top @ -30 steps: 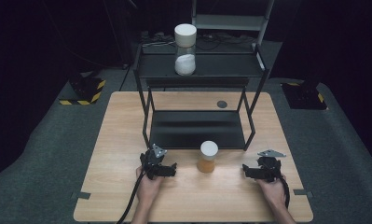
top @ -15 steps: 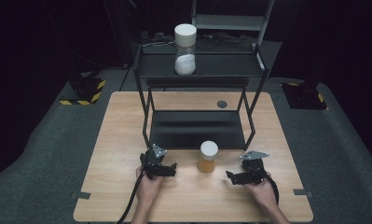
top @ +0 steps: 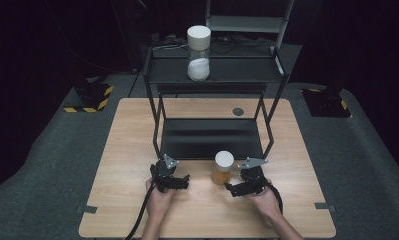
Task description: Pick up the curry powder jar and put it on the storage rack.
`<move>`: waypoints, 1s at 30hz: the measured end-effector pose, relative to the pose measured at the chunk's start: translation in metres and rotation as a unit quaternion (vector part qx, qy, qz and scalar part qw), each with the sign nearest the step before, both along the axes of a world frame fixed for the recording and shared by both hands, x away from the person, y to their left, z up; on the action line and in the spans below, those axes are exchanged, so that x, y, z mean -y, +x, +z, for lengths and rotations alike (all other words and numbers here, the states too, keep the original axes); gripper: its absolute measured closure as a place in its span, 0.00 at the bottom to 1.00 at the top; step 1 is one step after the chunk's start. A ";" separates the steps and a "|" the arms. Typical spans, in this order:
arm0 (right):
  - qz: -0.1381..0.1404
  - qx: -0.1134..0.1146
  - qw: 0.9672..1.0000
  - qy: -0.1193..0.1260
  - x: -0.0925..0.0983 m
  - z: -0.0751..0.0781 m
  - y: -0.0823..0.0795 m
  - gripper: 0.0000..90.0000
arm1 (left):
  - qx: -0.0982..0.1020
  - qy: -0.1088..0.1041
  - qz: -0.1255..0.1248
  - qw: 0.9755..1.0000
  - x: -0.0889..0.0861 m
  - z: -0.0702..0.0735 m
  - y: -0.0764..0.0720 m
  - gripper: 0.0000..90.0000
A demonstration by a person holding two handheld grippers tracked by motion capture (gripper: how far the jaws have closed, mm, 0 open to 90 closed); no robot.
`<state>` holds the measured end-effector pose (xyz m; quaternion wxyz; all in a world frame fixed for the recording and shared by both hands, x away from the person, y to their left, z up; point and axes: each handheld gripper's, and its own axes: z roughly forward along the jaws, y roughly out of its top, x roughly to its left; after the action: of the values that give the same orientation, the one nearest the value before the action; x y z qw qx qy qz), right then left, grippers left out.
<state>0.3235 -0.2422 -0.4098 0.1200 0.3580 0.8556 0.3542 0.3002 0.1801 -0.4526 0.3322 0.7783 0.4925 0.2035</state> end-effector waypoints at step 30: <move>0.029 0.008 0.999 0.012 -0.028 0.024 0.021 0.32 | 0.000 0.000 0.000 1.000 0.000 0.000 0.000 0.01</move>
<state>0.3448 -0.2145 -0.3861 0.1124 0.3320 0.8600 0.3708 0.3002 0.1802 -0.4526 0.3322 0.7783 0.4924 0.2033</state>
